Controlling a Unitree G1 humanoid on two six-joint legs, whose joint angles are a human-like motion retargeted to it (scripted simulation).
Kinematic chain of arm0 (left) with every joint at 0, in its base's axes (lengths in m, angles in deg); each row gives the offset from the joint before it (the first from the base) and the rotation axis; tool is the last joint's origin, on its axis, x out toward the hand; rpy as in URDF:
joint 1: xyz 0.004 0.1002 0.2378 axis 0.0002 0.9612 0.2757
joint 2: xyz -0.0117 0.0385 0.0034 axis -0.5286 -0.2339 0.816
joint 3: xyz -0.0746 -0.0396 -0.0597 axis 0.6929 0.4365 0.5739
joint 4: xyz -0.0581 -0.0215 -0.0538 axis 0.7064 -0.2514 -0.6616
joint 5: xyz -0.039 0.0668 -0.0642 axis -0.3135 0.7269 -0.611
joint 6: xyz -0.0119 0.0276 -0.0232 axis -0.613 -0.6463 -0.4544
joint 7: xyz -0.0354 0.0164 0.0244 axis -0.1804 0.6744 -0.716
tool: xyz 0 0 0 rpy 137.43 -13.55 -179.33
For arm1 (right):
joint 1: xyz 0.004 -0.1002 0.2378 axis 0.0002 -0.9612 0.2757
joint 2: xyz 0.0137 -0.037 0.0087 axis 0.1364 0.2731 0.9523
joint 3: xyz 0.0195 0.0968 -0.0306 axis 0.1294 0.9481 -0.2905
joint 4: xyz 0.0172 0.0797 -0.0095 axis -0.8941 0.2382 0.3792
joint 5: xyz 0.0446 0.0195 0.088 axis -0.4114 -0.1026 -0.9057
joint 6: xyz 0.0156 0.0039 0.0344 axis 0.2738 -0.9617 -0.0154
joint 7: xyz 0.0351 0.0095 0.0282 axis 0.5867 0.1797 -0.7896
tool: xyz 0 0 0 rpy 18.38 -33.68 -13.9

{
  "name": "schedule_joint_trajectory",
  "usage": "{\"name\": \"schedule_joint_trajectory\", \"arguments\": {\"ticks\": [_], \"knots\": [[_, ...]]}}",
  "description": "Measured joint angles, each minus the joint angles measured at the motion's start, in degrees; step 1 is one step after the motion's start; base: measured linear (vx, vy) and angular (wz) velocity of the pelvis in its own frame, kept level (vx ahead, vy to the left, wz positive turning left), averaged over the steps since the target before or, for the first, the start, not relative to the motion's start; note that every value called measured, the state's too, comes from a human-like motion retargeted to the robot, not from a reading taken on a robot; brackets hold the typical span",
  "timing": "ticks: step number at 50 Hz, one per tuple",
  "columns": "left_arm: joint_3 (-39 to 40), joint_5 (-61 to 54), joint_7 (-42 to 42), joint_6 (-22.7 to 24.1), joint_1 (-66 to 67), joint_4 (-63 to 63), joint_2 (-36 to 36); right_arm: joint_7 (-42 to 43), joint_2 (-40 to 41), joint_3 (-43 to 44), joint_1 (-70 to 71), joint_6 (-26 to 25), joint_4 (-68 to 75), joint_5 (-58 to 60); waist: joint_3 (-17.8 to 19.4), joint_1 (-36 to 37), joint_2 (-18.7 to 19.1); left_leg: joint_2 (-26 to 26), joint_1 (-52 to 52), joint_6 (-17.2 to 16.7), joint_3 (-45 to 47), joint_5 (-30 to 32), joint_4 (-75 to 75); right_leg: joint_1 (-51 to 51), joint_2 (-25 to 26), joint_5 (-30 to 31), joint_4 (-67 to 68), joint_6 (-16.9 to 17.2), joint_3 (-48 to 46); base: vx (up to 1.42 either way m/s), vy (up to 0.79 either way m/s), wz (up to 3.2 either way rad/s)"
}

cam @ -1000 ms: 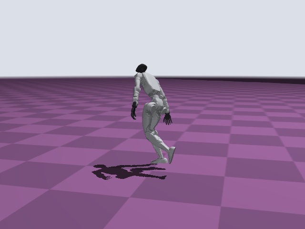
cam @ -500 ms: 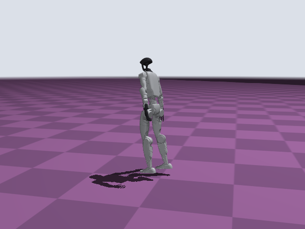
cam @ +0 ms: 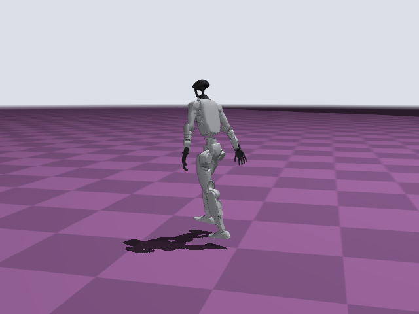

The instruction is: Stand up

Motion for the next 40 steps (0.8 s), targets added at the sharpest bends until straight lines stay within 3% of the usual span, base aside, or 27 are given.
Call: {"name": "schedule_joint_trajectory", "arguments": {"ticks": [5, 7, 8, 10, 13, 15, 17, 18, 20, 24, 28, 30, 33, 35, 37, 40], "knots": [[-1.1, -3.1, -7.0, 1.3, -2.1, 2.7, 0.0, -2.1, -0.5, 3.0, -2.7, -1.6, -0.1, 0.6, 0.3, -2.5, -0.1, -1.8, 5.2, -1.9, -1.8, 3.0, 2.1, 1.4, -3.6, 7.3, -8.7, 2.6, -0.9, 0.75, -0.19, 0.26], [-1.8, -3.0, -9.3, 1.5, -2.2, 3.7, 0.1, -2.8, -0.5, 3.5, -3.2, -2.1, 0.0, 0.2, -0.8, -1.8, 0.3, -1.8, 6.1, -3.9, -1.9, 7.3, 3.6, 2.6, -2.6, 8.1, -6.6, -0.5, -1.9, 0.74, -0.21, -0.2], [-2.0, -2.5, -10.1, 1.4, -1.8, 4.3, 0.2, -3.2, -0.3, 3.6, -3.3, -2.3, 0.2, 0.0, -1.4, -1.3, 0.0, -2.4, 6.8, -4.8, -1.7, 10.1, 4.6, 3.0, -3.1, 9.2, -5.7, -1.2, -3.9, 0.91, -0.29, -0.32], [-2.0, -0.3, -11.1, 0.9, 0.0, 6.1, 0.9, -4.4, 0.1, 3.7, -3.1, -3.0, 1.2, -0.5, -2.6, -0.6, 0.4, -2.7, 7.5, -6.4, -2.1, 17.9, 7.6, 4.5, 0.5, 9.3, -4.6, -3.6, 5.9, 0.92, -0.26, -0.17], [-3.8, 1.7, -10.7, 1.4, 2.7, 6.7, 1.2, -6.5, 0.6, 2.4, -1.2, -4.2, 3.3, -1.2, -4.0, -0.3, -0.2, -2.7, 6.7, -9.1, 0.8, 35.4, 16.4, 6.9, 0.5, 6.4, -1.3, -8.3, 2.7, 0.9, -0.24, -0.07], [-4.4, 3.7, -10.4, 1.4, 4.1, 6.4, 1.0, -7.7, 1.1, 0.7, 1.0, -4.8, 4.7, -2.1, -4.3, 1.0, -0.6, -3.4, 3.4, -10.4, 3.0, 41.5, 27.4, 10.5, 1.0, 3.9, -0.5, -10.6, 3.6, 0.87, -0.21, -0.46], [-4.2, 6.5, -10.6, 0.8, 5.2, 6.4, 0.9, -8.8, 1.5, -1.3, 3.5, -5.2, 5.0, -2.9, -3.3, 3.0, 0.5, -1.6, -2.6, -6.1, 4.5, 41.5, 41.6, 14.6, 3.8, 2.5, -0.3, -12.8, 4.2, 0.84, -0.18, -0.54], [-4.0, 7.6, -10.4, 0.8, 5.7, 6.6, 1.0, -9.1, 1.6, -2.1, 4.7, -5.4, 4.7, -3.0, -3.6, 3.5, -1.0, -4.3, -4.3, -4.9, 4.3, 41.5, 41.5, 16.0, 2.0, 2.0, -0.9, -13.2, 5.1, 0.78, -0.19, 0.03], [-3.6, 8.7, -9.4, 1.1, 6.5, 6.7, 0.7, -9.9, 2.3, -4.1, 7.7, -5.6, 3.7, -2.9, -3.6, 3.2, -2.7, -3.0, -7.5, -2.7, 9.1, 33.8, 44.8, 19.0, 0.0, 0.8, -1.6, -14.1, 4.5, 0.72, -0.2, 0.37], [-1.3, 6.8, -6.2, 1.7, 9.6, 6.5, 0.3, -9.5, 3.3, -7.9, 13.1, -4.4, -0.3, -0.5, -3.0, 6.8, -2.8, -4.8, -17.0, -5.1, 7.6, 24.8, 43.6, 25.2, 0.4, 0.7, -4.8, -15.2, 4.1, 0.8, -0.18, -0.43], [1.6, 2.7, -5.6, 1.8, 13.2, 5.2, 0.2, -8.1, 3.9, -11.3, 18.0, -2.5, -5.5, 1.9, -3.3, 12.2, -1.2, 0.4, -24.7, -3.7, 10.1, 17.7, 32.0, 30.0, 3.2, 1.2, -7.4, -16.9, 4.6, 0.72, -0.11, -0.91], [3.0, 1.2, -7.0, 1.6, 15.6, 4.4, 0.1, -7.4, 4.2, -12.4, 20.1, -1.3, -8.5, 3.1, -3.5, 14.4, -0.3, 2.7, -27.4, -1.5, 9.6, 17.5, 21.1, 32.7, 5.3, 1.3, -8.1, -18.1, 6.3, 0.48, -0.05, -0.75], [5.5, 0.9, -9.0, 0.4, 17.7, 3.0, 0.3, -6.7, 4.3, -13.2, 22.3, -0.2, -11.8, 4.3, -3.5, 15.6, 1.3, 6.0, -29.3, 1.1, 11.2, 22.7, 6.4, 36.1, 8.1, 2.3, -9.0, -19.3, 7.6, 1.05, 0.04, -0.36], [7.1, 1.7, -9.3, -0.4, 19.4, 1.7, 0.6, -6.2, 4.4, -13.5, 23.0, 0.6, -13.4, 4.6, -4.1, 15.7, 0.8, 5.7, -29.9, 4.2, 13.5, 25.7, -2.2, 38.2, 7.7, 3.2, -9.6, -19.5, 7.5, 0.99, 0.05, -0.17], [8.9, 2.7, -8.7, -1.3, 21.3, -0.3, 0.8, -6.0, 5.0, -14.0, 22.7, 1.4, -14.3, 4.8, -5.2, 15.8, -0.7, 4.4, -29.3, 4.2, 13.5, 24.2, -7.2, 39.8, 7.0, 5.4, -8.8, -19.2, 7.6, 0.92, 0.03, -0.37], [10.9, 2.8, -8.0, -3.0, 23.4, -3.5, 0.7, -6.1, 6.2, -14.4, 20.9, 2.0, -14.1, 4.8, -6.7, 15.6, -2.5, 1.7, -29.2, 11.5, 12.4, 21.5, -1.5, 41.9, 7.7, 11.8, -5.9, -17.9, 9.3, 1.0, 0.04, -0.3]]}}
